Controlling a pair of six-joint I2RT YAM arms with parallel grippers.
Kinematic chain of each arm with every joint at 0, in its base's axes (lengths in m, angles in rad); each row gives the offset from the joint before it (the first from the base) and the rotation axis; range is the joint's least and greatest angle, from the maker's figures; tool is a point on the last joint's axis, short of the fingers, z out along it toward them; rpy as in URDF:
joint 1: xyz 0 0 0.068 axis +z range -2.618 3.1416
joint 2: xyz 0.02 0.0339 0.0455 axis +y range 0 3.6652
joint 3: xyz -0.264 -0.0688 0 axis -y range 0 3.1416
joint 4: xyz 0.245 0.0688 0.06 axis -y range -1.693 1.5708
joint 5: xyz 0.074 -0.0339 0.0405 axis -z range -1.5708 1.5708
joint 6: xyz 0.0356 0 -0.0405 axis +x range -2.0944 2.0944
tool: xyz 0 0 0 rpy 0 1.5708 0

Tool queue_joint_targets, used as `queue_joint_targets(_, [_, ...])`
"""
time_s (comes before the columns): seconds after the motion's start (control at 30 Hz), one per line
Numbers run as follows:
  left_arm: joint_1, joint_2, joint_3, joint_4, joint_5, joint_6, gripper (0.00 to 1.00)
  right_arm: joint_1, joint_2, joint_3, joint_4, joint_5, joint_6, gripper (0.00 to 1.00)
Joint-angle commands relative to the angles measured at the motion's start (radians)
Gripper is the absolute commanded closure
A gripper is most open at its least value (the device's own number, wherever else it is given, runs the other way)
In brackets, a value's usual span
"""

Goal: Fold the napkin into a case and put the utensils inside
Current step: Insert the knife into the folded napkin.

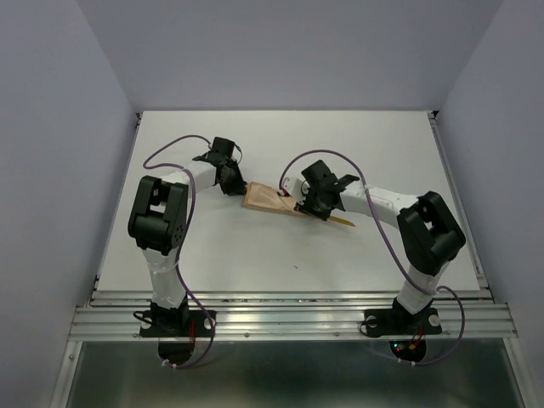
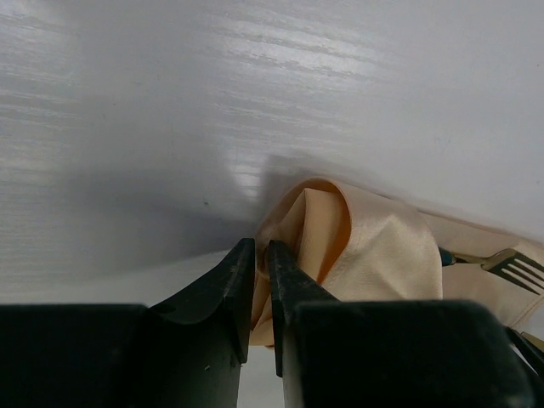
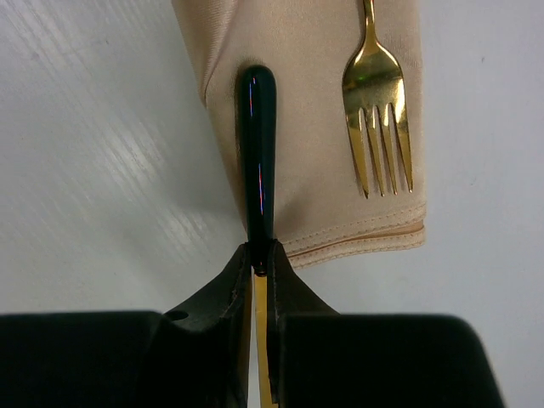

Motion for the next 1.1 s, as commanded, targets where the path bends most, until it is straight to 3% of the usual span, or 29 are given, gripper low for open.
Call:
queue_joint_targets(0.0, [-0.003,0.002,0.039,0.010,0.021,0.015,0.76,0.012,0.003,0.060,0.000,0.017,-0.013,0.99])
queue_joint_targets(1.07, [-0.050,0.015,0.099,-0.022,0.011,0.004,0.77,0.069,0.217,0.287,0.027,-0.104,-0.021,0.99])
